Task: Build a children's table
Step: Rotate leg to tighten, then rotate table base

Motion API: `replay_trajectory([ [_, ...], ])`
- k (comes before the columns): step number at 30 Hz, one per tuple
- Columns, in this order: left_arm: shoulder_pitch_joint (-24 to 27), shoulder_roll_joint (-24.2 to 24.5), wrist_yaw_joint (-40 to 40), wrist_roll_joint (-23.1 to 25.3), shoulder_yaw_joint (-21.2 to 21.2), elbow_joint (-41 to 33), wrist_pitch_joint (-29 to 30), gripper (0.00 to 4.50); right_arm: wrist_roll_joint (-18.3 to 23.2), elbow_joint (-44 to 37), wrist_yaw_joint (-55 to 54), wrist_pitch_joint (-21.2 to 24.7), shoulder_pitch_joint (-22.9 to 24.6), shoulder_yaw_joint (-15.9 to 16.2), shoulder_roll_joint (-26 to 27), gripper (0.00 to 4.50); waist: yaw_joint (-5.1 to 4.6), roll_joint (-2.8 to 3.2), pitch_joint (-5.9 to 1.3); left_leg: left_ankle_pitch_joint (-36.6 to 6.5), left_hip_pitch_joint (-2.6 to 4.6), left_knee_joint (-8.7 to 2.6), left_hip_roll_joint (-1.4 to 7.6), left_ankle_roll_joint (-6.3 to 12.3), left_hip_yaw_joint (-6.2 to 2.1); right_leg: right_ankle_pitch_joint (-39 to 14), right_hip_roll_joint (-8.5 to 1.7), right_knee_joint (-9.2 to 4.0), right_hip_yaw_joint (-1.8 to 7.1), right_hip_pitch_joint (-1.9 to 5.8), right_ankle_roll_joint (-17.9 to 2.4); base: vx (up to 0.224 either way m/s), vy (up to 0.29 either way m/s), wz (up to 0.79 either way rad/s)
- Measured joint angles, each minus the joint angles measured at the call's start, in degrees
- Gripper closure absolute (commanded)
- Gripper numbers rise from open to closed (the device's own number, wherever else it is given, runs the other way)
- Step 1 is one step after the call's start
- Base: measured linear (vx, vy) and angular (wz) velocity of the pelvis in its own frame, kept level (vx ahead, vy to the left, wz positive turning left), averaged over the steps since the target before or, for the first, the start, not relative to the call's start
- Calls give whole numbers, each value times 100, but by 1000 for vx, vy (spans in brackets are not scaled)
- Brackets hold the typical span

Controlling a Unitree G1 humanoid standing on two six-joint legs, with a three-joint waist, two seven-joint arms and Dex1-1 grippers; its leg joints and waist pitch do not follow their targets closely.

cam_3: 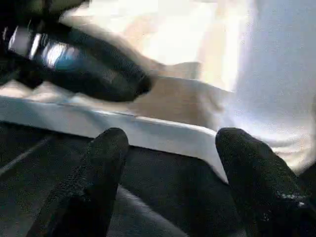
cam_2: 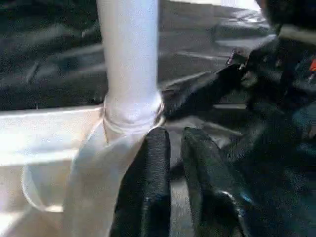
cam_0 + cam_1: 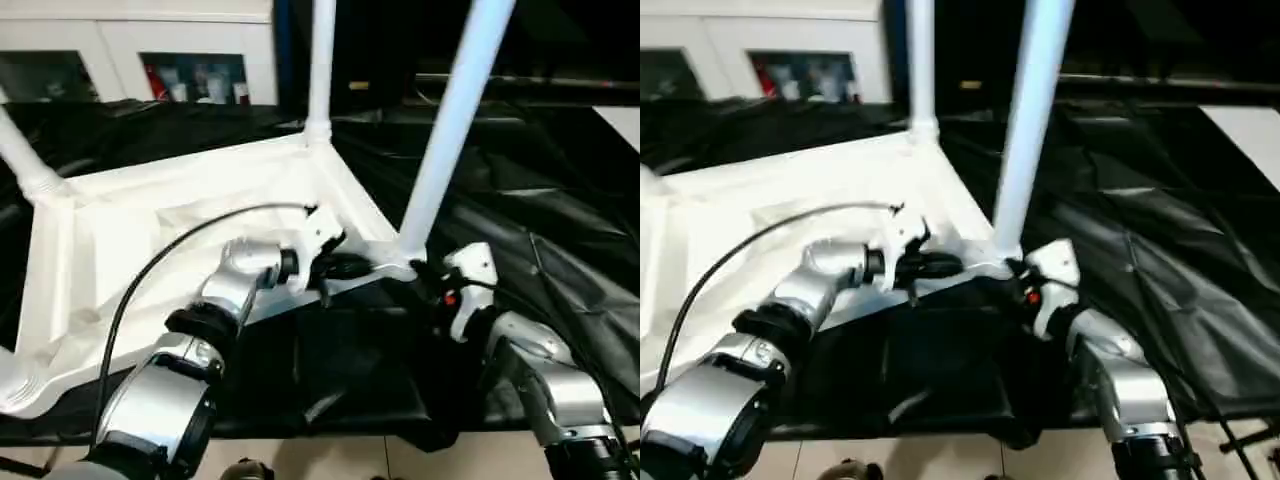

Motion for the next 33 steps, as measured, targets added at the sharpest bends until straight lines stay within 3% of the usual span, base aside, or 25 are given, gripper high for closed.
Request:
replay_trajectory([
  [7,350,759,16,-215,238,-1590,1231,309,68,56,83,52,-239,76,139,133,-51,-45,4,7,21,1,8,-15,1,3,2,22,-1,8,0,0,0,0],
  [9,706,1275,-157,-253,268,-2498,1914,304,70,161,85,42,-425,180,333,133,-120,-99,14,16,29,0,17,-30,-2,-1,10,45,-1,-1,3,0,0,0],
  [12,1186,1830,-411,-366,303,-3430,2675,267,69,291,46,34,-556,225,471,133,-103,-139,23,26,30,-9,22,-46,-2,-3,14,46,-5,-3,1,0,0,0],
  [14,1857,2389,-605,-570,264,-4347,3343,260,55,517,-41,-87,-747,277,736,133,-131,-167,24,25,36,-10,21,-51,1,-8,13,63,2,-10,-5,0,0,0],
  [16,2172,2546,-643,-733,243,-4776,3718,235,29,698,-123,-210,-855,302,850,133,-106,-194,34,29,36,-10,21,-57,2,-23,12,87,3,-15,-9,0,0,0],
  [17,2458,2610,-637,-908,242,-5161,4017,224,-60,996,-297,-352,-1068,306,1032,133,-68,-237,37,39,33,-10,22,-73,-2,-23,13,97,0,-19,-10,0,0,0],
  [21,2625,2659,-542,-999,264,-5618,4346,191,-132,1496,-641,-677,-1501,286,1326,133,-4,-280,24,42,40,-11,22,-77,-2,-25,13,103,2,-2,-6,0,0,0],
  [28,3426,2747,217,-741,250,-6297,4929,130,-210,3121,-1598,-1320,-2467,-179,1710,133,-107,-406,27,44,87,-12,23,-82,-11,-29,17,107,2,27,2,0,0,0],
  [33,3651,2948,701,-496,255,-6451,5108,82,-172,3922,-2308,-1717,-2858,-567,1779,133,-85,-443,10,45,87,-11,20,-83,-11,-29,18,113,5,32,2,0,0,0],
])
